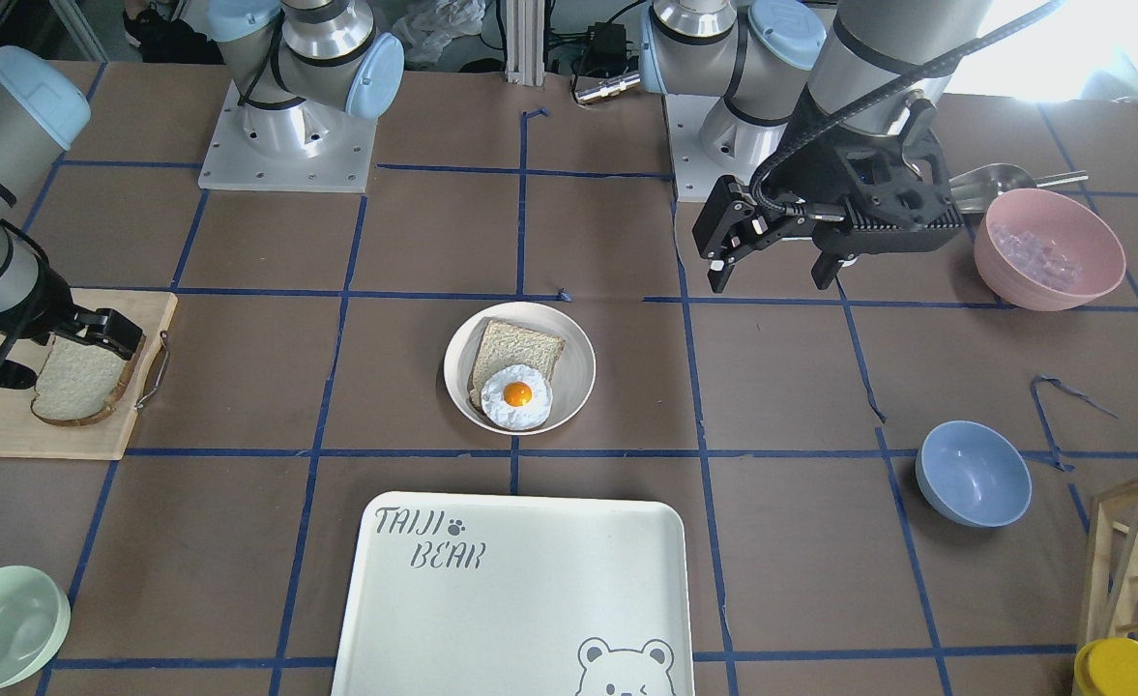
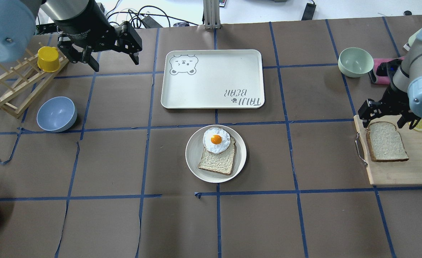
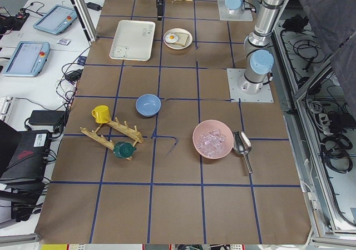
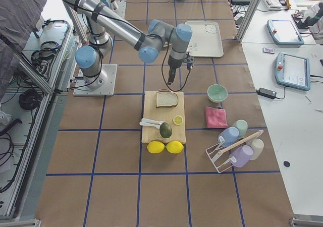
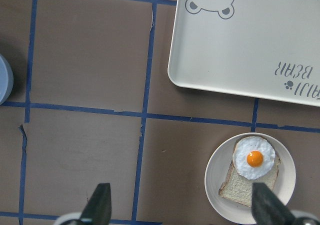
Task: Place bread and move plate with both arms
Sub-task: 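Move the right gripper over the bread slice on the wooden board, then lower the right gripper and grasp the bread slice's edge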
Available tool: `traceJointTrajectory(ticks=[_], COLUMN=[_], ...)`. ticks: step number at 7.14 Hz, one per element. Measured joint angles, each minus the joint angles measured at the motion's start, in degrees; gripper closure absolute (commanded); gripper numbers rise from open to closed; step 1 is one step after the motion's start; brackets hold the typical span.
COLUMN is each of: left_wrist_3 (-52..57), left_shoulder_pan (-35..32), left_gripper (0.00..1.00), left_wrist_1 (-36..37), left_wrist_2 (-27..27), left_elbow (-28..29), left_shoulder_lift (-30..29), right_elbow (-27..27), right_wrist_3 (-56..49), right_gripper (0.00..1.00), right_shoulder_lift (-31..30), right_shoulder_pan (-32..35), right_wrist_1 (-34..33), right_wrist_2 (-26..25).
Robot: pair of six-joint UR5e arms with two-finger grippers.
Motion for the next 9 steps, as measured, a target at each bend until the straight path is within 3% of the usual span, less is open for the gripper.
traceJointTrajectory(ticks=[2, 4, 5, 9], left_wrist_3=[0.0, 0.0, 0.0, 0.0], left_shoulder_pan=[0.0, 0.0, 0.0, 0.0], left_gripper=[0.00, 0.00, 0.00, 0.00], left_wrist_1=[0.0, 0.0, 0.0, 0.0], left_wrist_2=[0.0, 0.0, 0.0, -0.1], left_elbow=[0.0, 0.0, 0.0, 0.0], left_shoulder_lift=[0.0, 0.1, 0.0, 0.1], right_elbow=[4.4, 5.3, 5.3, 5.3], right_wrist_3=[-8.1, -10.6, -10.9, -11.6], right_gripper=[0.00, 0.06, 0.22, 0.62], right_shoulder_lift=[4.6, 6.2, 6.4, 6.6], right_shoulder_pan=[-3.5, -4.1, -4.2, -4.3], right_wrist_1=[-10.9, -13.2, -13.5, -13.4], right_wrist_2=[2.2, 2.6, 2.4, 1.9])
